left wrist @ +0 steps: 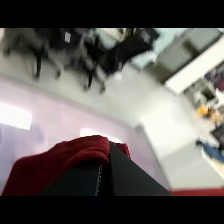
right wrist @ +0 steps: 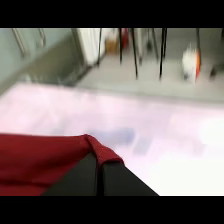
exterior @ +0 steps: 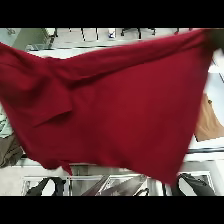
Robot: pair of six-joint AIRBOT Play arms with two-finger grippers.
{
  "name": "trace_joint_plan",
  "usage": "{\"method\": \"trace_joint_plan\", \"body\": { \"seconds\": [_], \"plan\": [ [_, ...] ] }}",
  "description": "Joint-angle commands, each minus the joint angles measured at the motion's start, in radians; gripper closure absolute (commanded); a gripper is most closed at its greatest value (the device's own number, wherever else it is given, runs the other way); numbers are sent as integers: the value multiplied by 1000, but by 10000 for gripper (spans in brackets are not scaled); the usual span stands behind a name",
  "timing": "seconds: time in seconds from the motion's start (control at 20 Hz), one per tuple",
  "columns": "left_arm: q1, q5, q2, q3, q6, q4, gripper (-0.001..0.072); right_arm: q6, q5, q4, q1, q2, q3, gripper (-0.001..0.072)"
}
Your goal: Fold the shirts.
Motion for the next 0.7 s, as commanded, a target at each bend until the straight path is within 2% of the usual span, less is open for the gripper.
{"method": "trace_joint_plan", "body": {
  "seconds": [0.0,0.1,0.2,0.4,0.6,0.65],
  "plan": [
    [-243,-174,-221,-163,50,238,694,-12,73,18,22,-166,-234,694],
    [-336,-319,-388,-201,50,299,693,-24,149,19,37,-275,-328,695],
    [-379,-380,-575,-168,58,297,693,-23,204,29,47,-400,-356,694],
    [-395,-280,-889,57,58,290,693,-23,299,113,47,-578,-356,694],
    [-380,-167,-1020,233,53,288,687,-23,322,100,44,-634,-356,688],
    [-365,-110,-1036,275,53,288,429,-23,321,97,42,-633,-355,682]
  ]
}}
